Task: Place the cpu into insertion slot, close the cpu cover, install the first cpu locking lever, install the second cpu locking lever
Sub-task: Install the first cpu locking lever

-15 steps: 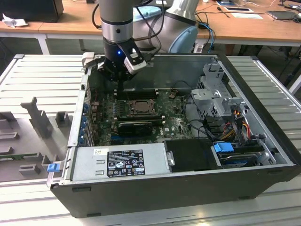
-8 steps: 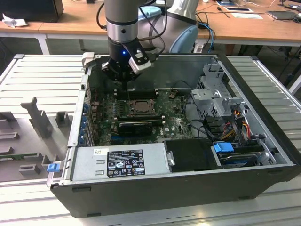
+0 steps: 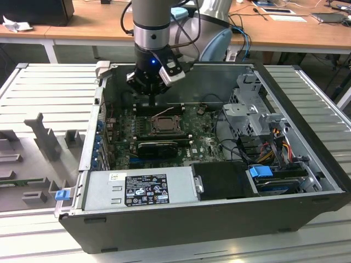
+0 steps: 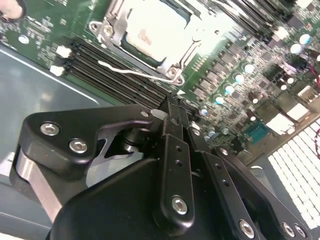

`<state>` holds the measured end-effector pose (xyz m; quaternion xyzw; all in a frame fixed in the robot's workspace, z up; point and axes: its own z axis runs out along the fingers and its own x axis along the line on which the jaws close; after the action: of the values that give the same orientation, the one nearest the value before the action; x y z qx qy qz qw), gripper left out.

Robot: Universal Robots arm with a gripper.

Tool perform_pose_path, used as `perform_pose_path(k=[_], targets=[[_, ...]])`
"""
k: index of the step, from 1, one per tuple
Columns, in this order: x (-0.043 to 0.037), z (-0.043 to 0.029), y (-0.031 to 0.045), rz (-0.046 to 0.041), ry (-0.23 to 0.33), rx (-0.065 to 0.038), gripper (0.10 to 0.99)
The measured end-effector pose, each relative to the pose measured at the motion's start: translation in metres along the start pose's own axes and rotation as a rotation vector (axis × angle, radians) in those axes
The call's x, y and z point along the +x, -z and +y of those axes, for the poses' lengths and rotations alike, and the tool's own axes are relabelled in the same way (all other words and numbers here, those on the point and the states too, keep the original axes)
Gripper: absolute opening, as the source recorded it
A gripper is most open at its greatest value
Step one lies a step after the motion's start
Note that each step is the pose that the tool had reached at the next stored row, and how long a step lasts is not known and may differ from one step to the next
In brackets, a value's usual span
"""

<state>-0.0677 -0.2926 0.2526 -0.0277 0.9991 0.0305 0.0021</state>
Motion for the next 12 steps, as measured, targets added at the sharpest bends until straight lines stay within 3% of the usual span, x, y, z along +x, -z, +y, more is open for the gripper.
perform_pose_path(k=[4, 7, 8, 12], targets=[[-0.015, -0.0009, -0.0009, 0.0001, 0.0, 0.001, 0.106], [-0.0179, -0.0011, -0.0015, -0.0003, 0.0, -0.006, 0.106], [-0.0185, -0.0012, -0.0025, -0.001, 0.0, -0.018, 0.106], [-0.0185, -0.002, -0.0055, -0.0028, 0.0, -0.05, 0.106]])
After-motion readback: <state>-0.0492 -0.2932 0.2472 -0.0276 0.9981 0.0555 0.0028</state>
